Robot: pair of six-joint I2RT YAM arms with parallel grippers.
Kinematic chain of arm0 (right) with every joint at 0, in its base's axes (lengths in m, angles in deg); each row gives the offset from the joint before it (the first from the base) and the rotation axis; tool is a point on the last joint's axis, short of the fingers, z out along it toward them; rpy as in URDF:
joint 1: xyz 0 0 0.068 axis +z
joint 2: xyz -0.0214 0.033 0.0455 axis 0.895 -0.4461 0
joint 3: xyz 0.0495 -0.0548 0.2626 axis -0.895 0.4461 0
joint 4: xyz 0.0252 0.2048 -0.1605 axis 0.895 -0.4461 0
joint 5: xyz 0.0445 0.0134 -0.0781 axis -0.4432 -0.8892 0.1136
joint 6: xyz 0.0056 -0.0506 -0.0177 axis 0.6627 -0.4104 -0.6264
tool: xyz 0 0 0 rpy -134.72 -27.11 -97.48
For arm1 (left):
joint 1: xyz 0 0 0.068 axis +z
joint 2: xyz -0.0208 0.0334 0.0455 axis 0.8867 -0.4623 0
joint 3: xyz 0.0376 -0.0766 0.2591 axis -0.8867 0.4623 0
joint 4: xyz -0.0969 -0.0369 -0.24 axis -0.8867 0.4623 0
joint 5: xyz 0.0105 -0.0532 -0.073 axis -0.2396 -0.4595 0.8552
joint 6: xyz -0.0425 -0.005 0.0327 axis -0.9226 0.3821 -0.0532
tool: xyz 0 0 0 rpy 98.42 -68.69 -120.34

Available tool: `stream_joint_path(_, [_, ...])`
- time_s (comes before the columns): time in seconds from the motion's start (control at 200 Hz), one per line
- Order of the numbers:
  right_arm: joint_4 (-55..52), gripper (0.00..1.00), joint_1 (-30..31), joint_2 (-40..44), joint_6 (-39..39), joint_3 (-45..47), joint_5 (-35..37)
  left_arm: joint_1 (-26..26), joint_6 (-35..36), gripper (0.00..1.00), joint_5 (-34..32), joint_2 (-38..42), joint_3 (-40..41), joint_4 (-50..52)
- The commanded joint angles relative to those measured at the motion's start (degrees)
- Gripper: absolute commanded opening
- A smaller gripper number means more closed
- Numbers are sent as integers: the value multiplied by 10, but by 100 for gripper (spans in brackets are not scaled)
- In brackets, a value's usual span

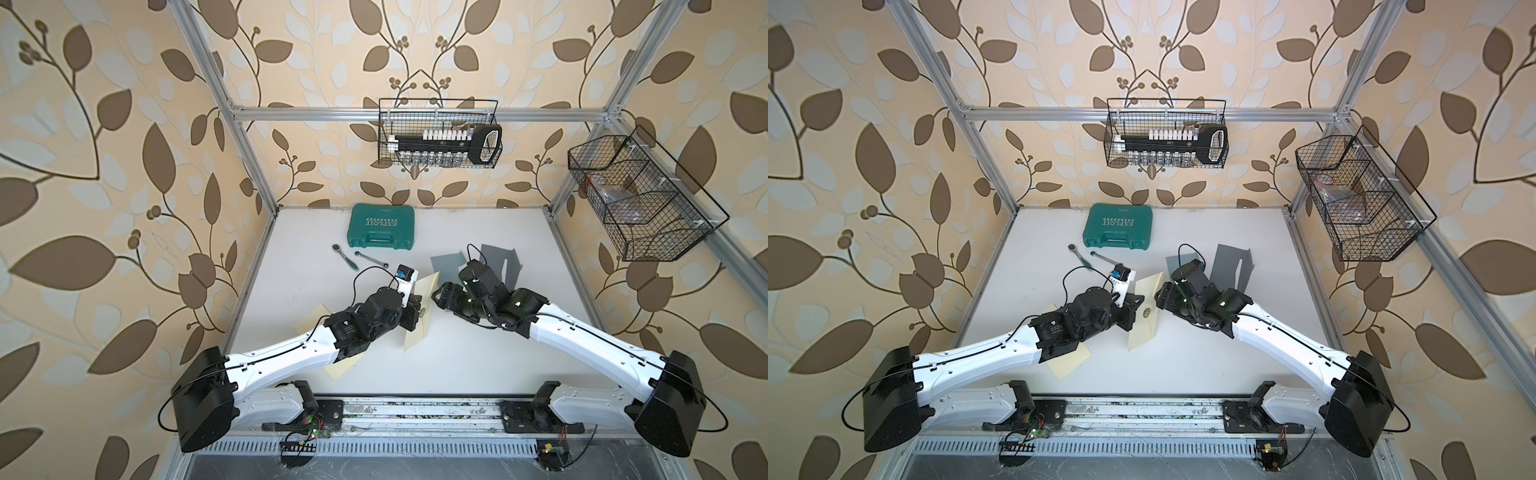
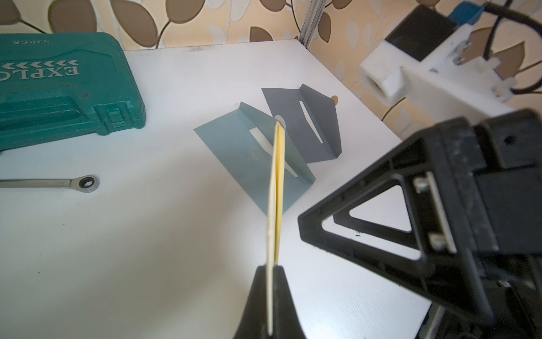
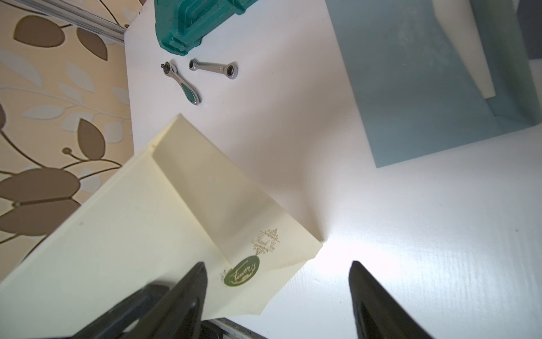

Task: Open the envelope
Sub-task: Open the envelope flap on the envelope.

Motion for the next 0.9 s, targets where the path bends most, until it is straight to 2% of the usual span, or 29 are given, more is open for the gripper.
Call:
stream_joint_path(0.0, [-2, 76, -2, 3, 11, -6, -13, -6, -10, 0, -8, 20, -10, 4])
stream_joint_path(0.895, [-6, 77, -2, -34, 5, -35, -26, -6, -17, 0, -21, 18, -13, 12])
